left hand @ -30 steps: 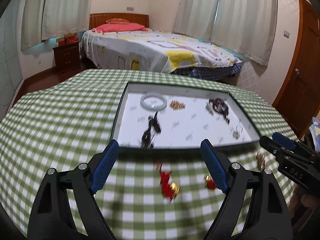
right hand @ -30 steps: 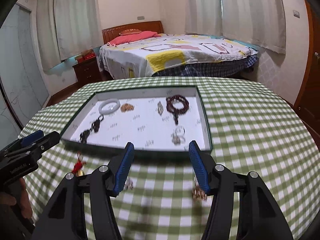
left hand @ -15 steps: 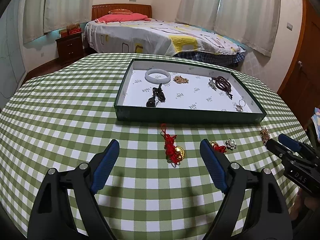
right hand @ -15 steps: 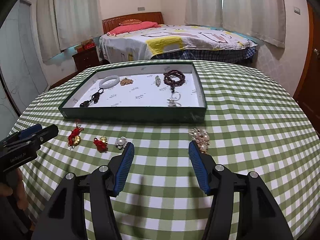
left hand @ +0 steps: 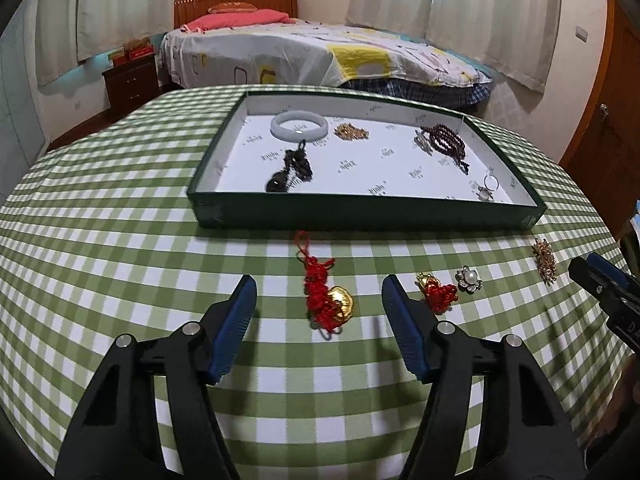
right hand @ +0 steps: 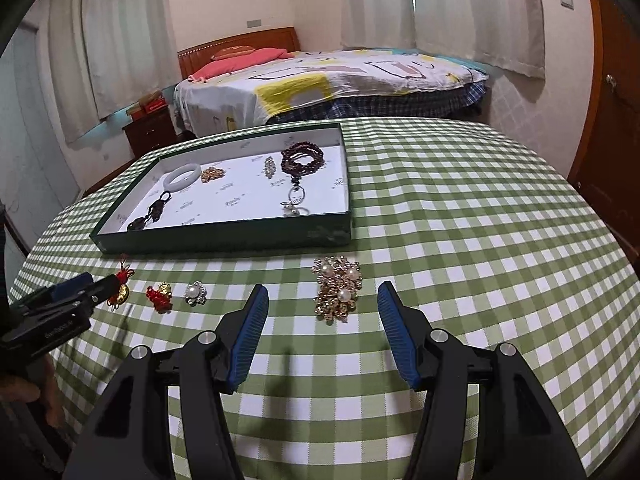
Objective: Organize jewelry
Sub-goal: 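Grasp the red tassel charm with the left tool while the right tool approaches the pearl cluster brooch, then close the right tool on the gold pearl cluster brooch and lift it, then lower the tassel into the box with the left tool while the right tool releases the brooch there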
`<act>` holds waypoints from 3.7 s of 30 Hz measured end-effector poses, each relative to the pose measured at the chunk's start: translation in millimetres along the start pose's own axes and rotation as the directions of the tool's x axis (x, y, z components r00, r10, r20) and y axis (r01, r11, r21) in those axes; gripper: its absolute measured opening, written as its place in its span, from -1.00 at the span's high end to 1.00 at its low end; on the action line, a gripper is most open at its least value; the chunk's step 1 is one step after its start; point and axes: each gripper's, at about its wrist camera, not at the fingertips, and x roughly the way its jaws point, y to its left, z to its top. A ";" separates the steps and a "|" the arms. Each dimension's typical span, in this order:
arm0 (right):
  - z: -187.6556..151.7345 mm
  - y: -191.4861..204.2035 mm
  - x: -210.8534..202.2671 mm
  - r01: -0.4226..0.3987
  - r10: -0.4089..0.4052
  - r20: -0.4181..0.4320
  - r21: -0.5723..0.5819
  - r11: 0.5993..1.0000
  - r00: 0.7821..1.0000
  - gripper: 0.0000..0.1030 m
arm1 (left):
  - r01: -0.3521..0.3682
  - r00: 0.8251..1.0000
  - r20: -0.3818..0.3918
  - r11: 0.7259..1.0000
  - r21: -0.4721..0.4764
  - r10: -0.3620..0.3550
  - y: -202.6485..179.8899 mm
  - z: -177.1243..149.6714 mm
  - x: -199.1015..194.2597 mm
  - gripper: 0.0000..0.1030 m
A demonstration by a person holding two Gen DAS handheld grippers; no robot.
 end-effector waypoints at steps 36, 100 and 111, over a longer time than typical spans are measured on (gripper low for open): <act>4.1 -1.3 14.0 0.009 -0.009 -0.022 0.004 1.000 1.000 -0.09 | 0.016 1.000 0.003 1.000 0.005 -0.016 21.7 1.3 -11.7 0.58; 76.1 39.7 -7.6 -0.084 0.091 0.090 -0.084 0.993 0.992 0.53 | 0.073 0.977 0.199 0.997 0.015 -0.074 15.3 56.7 -61.8 0.58; 121.4 64.7 2.7 -0.109 0.133 0.176 -0.140 0.984 0.975 0.53 | 0.115 0.952 0.277 0.991 0.064 -0.129 -12.8 114.3 -40.5 0.58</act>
